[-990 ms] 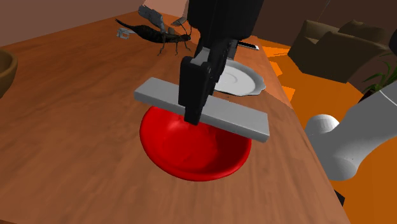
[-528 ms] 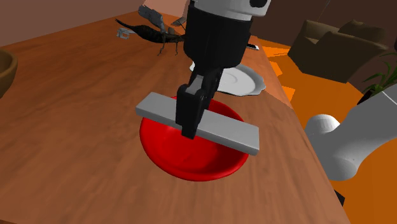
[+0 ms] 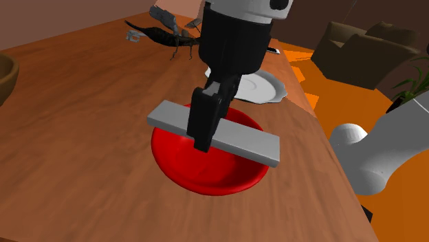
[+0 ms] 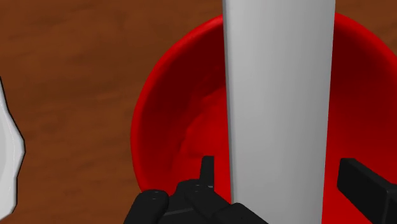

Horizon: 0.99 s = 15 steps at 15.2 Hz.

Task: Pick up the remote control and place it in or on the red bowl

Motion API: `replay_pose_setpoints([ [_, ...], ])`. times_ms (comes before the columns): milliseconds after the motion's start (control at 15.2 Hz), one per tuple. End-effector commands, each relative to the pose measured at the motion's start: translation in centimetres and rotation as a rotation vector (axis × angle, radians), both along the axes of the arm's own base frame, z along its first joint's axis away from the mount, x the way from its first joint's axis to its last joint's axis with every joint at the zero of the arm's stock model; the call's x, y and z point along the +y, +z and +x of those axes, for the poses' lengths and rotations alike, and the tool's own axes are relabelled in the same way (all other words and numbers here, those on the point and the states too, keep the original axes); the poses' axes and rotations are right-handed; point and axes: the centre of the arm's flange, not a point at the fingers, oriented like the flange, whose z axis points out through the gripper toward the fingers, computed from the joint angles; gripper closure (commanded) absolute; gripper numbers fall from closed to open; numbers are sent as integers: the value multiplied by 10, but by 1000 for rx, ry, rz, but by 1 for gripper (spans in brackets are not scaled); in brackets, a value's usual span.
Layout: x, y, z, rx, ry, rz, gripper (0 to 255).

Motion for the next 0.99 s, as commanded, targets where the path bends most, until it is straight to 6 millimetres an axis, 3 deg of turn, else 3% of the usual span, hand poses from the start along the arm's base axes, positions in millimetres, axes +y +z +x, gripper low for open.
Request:
replay_pose_setpoints([
  [0,0,0,0,1,0,0,0],
  [198,0,-1,0,1,1,0,0],
  [462,-1,49,0,1,1,0,0],
  [924,-1,49,0,1,1,0,0],
])
